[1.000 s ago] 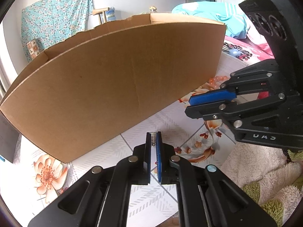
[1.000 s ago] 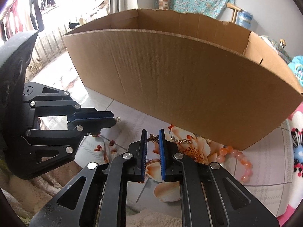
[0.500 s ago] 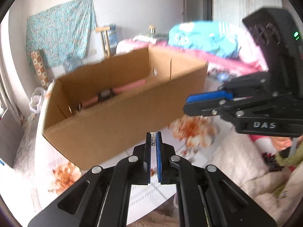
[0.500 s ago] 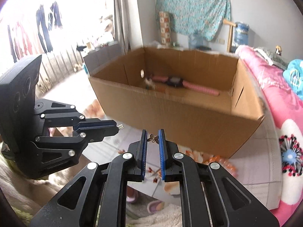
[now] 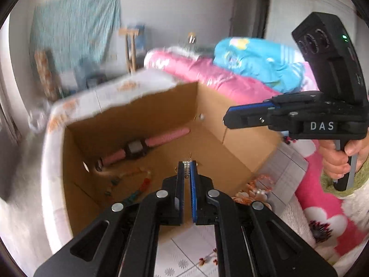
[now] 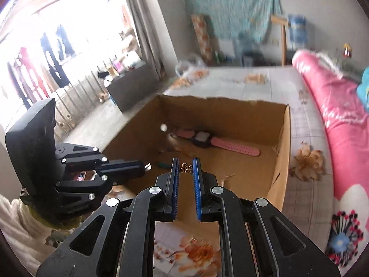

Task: Organize jewelry
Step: 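Lift the held gold pieces with both grippers toward the box, then open both grippers over the box to drop the gold pieces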

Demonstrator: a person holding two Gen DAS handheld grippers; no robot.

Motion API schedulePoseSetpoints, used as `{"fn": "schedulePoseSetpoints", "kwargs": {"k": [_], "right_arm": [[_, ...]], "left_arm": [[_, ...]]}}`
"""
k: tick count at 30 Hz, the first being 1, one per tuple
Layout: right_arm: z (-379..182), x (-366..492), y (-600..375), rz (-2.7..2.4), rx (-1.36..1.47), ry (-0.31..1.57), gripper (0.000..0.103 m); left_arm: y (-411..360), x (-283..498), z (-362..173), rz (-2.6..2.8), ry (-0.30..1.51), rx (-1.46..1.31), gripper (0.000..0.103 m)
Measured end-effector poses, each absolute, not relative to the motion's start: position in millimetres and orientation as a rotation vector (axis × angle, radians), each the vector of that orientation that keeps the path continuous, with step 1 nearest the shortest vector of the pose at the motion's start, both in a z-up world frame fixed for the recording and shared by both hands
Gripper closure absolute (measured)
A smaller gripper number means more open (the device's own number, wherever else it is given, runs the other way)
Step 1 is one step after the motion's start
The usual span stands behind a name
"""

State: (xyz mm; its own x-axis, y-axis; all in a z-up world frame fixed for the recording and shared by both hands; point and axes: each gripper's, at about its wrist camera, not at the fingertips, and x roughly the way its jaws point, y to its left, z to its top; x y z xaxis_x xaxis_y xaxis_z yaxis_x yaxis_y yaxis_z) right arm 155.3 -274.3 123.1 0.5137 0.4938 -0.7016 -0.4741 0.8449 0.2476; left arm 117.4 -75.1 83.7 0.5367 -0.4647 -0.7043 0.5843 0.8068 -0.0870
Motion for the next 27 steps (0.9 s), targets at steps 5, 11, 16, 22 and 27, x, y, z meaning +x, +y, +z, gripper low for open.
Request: {"fn": "schedulePoseSetpoints", "kwargs": {"k": [5, 11, 16, 22, 27], "right_arm": [[106.2, 196.5, -259.6, 0.601, 0.021, 0.96, 0.092], [96.4, 213.9, -249.6, 0.59, 0.016, 0.997, 0.086], [99.9, 214.8, -256.1, 0.588, 0.037, 0.973, 0.086], [116.3, 207.9, -273.3, 0.569, 0.075, 0.91, 0.086], [144.9, 187.3, -302.9, 0.549, 0.167, 0.81, 0.081]], "left_arm": [[-78.4, 164.2, 62.1, -0.616, 0.942, 0.073, 0.098], [-72.8, 182.9, 43.9, -0.589, 1.037, -0.028, 0.098], [-66.7, 182.5, 38.7, -0.575, 1.042, -0.056, 0.096], [-62.4, 174.4, 48.1, -0.58, 0.997, -0.05, 0.096], [-55.6, 153.9, 70.0, -0.595, 0.885, -0.043, 0.093]]}}
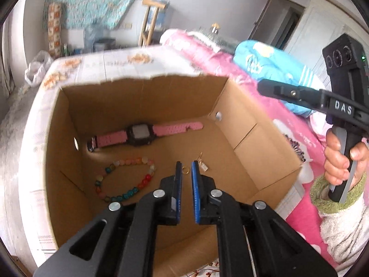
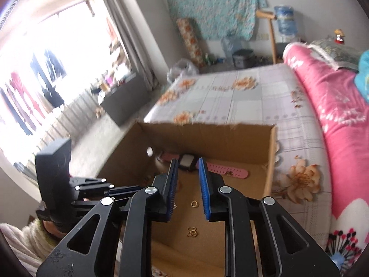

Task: Organize jewelry
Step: 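Open both grippers over the box to drop the gold pieces, then withdraw both grippers from the box to the pink bead bracelet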

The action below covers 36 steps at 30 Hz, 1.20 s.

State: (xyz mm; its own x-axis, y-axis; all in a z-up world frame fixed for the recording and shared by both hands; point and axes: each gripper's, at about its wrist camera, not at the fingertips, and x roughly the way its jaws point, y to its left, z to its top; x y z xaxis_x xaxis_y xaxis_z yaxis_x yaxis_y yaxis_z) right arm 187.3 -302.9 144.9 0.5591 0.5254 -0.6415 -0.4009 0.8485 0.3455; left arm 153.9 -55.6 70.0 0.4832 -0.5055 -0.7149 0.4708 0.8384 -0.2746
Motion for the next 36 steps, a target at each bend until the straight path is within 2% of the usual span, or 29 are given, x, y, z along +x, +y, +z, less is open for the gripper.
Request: {"fn": "schedulePoseSetpoints", "kwargs": {"k": [8, 16, 24, 27, 29, 36], "right_arm": [[178.6, 125.0, -339.7, 0.522, 0.255, 0.671, 0.076], [146.3, 48.6, -333.9, 0.474, 0.137, 0.638, 0.067], [63.6, 35.7, -314.1, 0.478, 0.177, 0.862, 0.067], [39.0, 42.9, -307.2, 0.405, 0.161, 0.93, 0.072], [31.1, 46.3, -305.4, 0.365, 0.142, 0.945, 0.076], [23.2, 53.3, -305.3, 0.26, 0.044, 0.917, 0.077]], "left_arm": [[-29.2, 102.0, 98.1, -0.622, 0.723, -0.058, 0.087], [-17.5, 28.4, 82.8, -0.613, 0.647, 0.064, 0.07], [-39.4, 8.6, 22.3, -0.621, 0.786, 0.071, 0.067], [-60.1, 9.9, 9.1, -0.625, 0.779, 0.136, 0.067], [-76.7, 11.0, 1.1, -0.64, 0.761, 0.199, 0.067], [-119.6, 29.6, -19.5, -0.641, 0.767, 0.318, 0.067]]}}
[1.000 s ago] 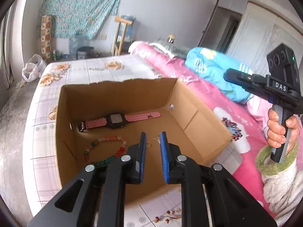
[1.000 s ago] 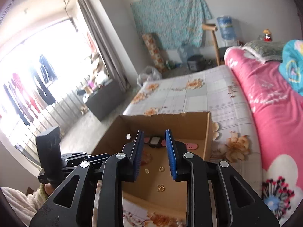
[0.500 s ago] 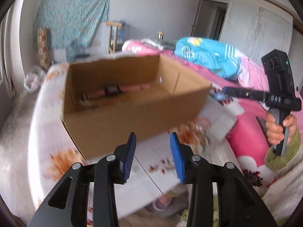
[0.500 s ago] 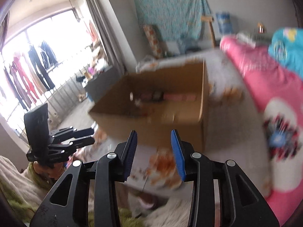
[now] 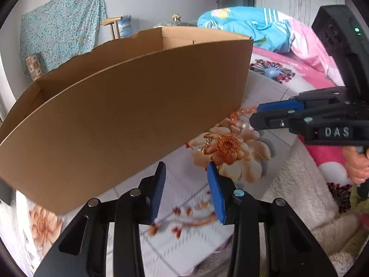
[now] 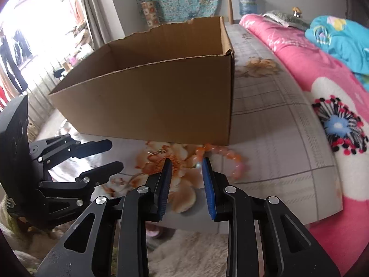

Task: Organize jewelry
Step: 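Withdraw both grippers from the box to the pink bead bracelet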

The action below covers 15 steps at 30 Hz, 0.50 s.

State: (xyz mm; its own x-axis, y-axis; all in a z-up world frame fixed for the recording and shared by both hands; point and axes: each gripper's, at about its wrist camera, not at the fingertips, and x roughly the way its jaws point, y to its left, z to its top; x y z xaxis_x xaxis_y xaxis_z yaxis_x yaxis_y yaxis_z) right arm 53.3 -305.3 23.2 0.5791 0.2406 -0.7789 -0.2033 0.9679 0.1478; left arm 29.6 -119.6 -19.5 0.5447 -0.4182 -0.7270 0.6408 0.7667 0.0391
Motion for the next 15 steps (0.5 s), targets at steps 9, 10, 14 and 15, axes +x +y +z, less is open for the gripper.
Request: {"fn": "schedulePoseSetpoints", "kwargs": {"k": [9, 10, 14, 15], "right_arm": [[13.4, 61.0, -300.3, 0.257, 0.008, 0.922, 0.077], [13.3, 60.9, -298.4, 0.262, 0.004, 0.927, 0.076], [8.8, 66.4, -292.2, 0.266, -0.005, 0.949, 0.076], [7.4, 68.1, -291.3, 0.263, -0.007, 0.956, 0.076]], "left_arm": [[-135.3, 43.5, -28.4, -0.562, 0.856, 0.343, 0.067], [-135.7, 43.6, -28.8, -0.556, 0.861, 0.34, 0.066], [-139.4, 43.9, -29.4, -0.52, 0.874, 0.343, 0.056], [-139.9, 44.0, -29.4, -0.515, 0.876, 0.34, 0.055]]}}
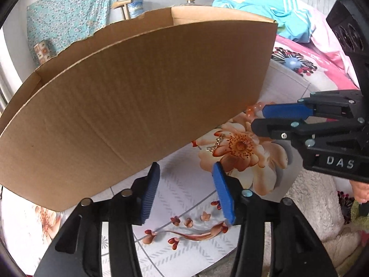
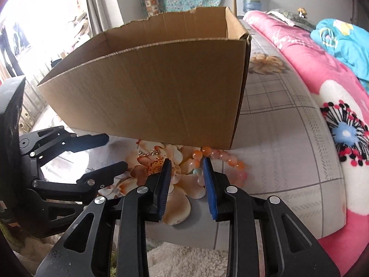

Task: Organize jewelry
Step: 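Withdraw both grippers from the box to the pink bead bracelet, then lower the left gripper onto the small silver charm beside the flower print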

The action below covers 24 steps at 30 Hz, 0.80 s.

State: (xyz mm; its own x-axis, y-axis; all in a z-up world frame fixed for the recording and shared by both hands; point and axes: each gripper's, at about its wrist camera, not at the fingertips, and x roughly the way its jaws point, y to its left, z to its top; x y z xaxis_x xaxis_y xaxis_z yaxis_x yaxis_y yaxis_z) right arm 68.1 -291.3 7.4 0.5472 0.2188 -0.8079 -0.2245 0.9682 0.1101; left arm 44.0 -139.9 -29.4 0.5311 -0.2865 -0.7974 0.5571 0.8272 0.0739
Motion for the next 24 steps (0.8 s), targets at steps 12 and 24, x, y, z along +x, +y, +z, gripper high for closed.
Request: {"fn": "schedulePoseSetpoints", "kwargs": {"k": [12, 24], "right_arm": [[2.5, 80.0, -293.7, 0.253, 0.018, 0.985, 0.076], [-2.5, 81.8, -292.7, 0.251, 0.017, 0.986, 0.077]], "left_arm": [[-140.1, 43.9, -29.4, -0.496, 0.895, 0.321, 0.051], [-141.5, 44.3, -28.9, -0.493, 0.902, 0.313, 0.05]]}}
